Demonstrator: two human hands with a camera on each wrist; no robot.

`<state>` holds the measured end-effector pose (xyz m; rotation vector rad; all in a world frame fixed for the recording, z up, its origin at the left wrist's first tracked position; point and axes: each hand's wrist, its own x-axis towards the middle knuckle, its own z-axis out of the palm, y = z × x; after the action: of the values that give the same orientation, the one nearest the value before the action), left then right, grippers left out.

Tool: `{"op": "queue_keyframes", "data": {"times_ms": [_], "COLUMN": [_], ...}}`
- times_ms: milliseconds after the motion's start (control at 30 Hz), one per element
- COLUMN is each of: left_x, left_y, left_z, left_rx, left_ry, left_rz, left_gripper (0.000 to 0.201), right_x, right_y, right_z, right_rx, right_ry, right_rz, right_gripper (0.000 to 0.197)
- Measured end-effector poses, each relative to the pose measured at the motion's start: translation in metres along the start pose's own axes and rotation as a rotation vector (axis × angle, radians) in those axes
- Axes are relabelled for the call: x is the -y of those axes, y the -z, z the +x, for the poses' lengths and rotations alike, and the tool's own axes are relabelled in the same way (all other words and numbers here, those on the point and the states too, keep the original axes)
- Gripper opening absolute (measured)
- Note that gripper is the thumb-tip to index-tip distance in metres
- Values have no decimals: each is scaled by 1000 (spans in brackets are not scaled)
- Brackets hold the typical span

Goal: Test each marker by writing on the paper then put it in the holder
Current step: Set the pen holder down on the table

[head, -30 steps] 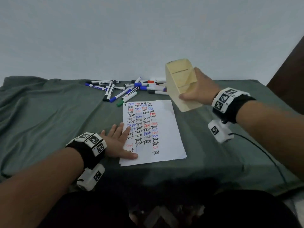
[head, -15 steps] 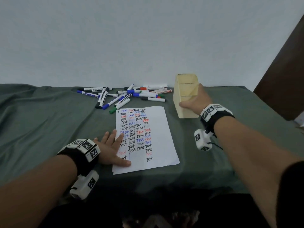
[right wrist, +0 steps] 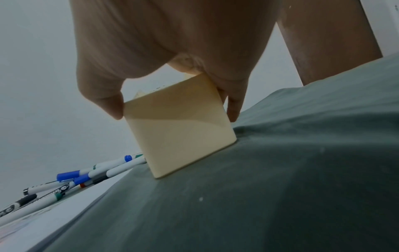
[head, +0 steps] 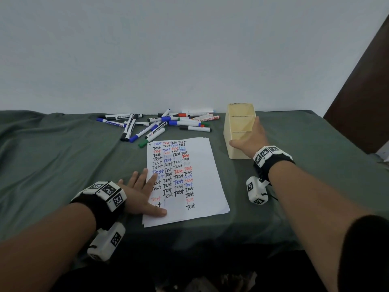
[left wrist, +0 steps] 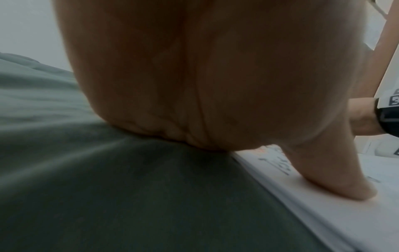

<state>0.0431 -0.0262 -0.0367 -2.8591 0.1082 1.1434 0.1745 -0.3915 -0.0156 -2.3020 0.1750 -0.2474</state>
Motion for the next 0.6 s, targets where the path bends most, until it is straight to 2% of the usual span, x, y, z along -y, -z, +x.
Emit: {"op": "queue_keyframes", "data": {"times_ms": [233,433,600], "left_x": [-1,-1,-1], "left_y": [0,-2,-1], "left_z": [-1,-4,-6], "left_rx": [-2,-11,-13], "left_ry": [3,-7,-21], "left_rz": [5,-10,-2], "left_gripper": [149,145,143], "right_x": [5,5,3], "right_y": [-8,-1,11], "right_z": [-6,-2,2], "right_rx": [-22,-25,8], "right_ry": [-81,-129,-127], "right_rz": [-136,-15,-55], "right_gripper": [127,129,123]}}
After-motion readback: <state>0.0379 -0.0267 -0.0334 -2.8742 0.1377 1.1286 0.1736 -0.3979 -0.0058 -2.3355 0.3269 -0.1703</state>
